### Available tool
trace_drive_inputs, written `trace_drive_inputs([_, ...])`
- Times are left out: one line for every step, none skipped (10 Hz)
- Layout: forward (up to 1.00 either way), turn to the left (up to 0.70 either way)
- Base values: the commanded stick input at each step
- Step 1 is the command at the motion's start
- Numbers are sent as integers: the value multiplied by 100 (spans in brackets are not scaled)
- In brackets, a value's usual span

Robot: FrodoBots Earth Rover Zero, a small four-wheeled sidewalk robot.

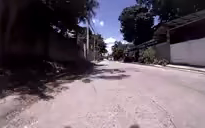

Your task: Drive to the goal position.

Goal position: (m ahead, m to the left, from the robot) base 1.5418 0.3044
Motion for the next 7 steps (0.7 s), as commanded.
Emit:
trace_drive_inputs([100, 0])
trace_drive_inputs([100, 0])
trace_drive_inputs([100, 0])
trace_drive_inputs([100, 0])
trace_drive_inputs([100, 0])
trace_drive_inputs([100, 0])
trace_drive_inputs([100, 0])
